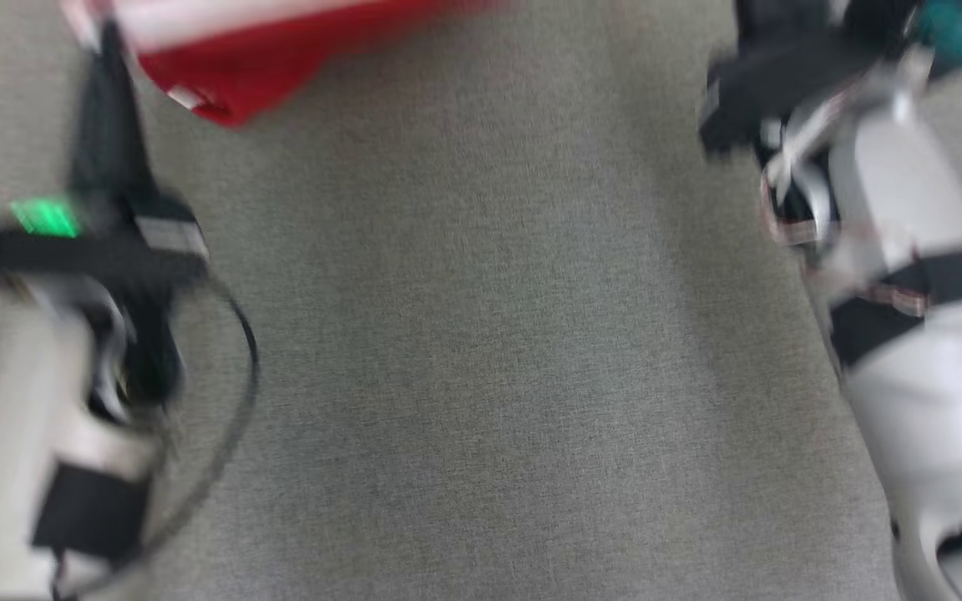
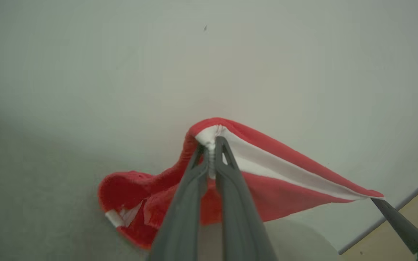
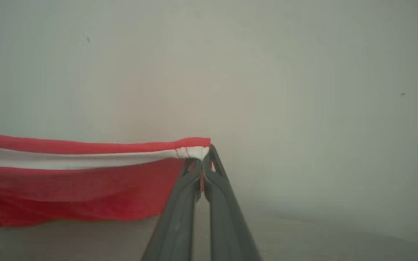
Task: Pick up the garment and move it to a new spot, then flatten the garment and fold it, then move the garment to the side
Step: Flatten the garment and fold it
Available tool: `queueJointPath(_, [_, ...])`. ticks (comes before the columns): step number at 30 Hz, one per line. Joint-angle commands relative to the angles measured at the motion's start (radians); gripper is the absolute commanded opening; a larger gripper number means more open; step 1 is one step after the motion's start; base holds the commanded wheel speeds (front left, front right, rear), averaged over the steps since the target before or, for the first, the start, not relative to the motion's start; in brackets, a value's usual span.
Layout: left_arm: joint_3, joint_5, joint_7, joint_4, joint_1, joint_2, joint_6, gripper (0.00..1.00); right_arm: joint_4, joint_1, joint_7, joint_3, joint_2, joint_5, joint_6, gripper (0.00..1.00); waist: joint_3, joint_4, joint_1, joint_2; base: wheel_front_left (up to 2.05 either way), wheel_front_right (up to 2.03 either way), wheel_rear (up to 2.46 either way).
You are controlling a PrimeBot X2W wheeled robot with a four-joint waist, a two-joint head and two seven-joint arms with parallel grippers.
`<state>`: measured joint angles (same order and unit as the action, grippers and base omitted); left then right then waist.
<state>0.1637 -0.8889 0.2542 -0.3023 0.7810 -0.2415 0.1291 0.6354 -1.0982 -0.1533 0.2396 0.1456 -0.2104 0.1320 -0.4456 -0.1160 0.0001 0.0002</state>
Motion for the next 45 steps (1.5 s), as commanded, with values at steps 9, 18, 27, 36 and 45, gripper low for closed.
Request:
queueJointPath(9, [0.142,-0.059,0.003,0.013,-0.332,-0.032,0.0,0.0,-0.202,0.408,0.234,-0.013,0.164,-0.113,-0.003,0.0,0.141,0.019,-0.0001,-0.0002,0.0,0.0,0.0])
queueJointPath(18, [0.274,0.032,-0.014,0.041,-0.56,-0.047,-0.049,0.0,-0.582,0.833,0.515,-0.093,0.173,-0.121,-0.003,0.0,0.246,0.007,-0.0001,-0.0002,0.0,0.0,0.0])
queueJointPath(27, [0.304,0.019,-0.059,0.135,-0.754,-0.086,-0.12,0.0,-0.807,1.118,0.742,-0.156,0.126,-0.126,-0.003,0.0,0.274,0.022,-0.0001,-0.0002,0.0,0.0,0.0])
queueJointPath(36, [0.347,0.063,-0.091,0.261,-0.856,-0.125,-0.171,0.0,-1.007,1.231,0.851,-0.222,0.114,-0.096,-0.003,0.0,0.273,0.058,-0.0001,-0.0002,0.0,0.0,0.0])
queueJointPath(45, [0.328,0.069,-0.045,0.268,-0.694,-0.061,-0.139,0.0,-0.844,0.928,0.794,-0.127,0.199,-0.107,-0.003,0.0,0.27,0.083,-0.0001,-0.0002,0.0,0.0,0.0])
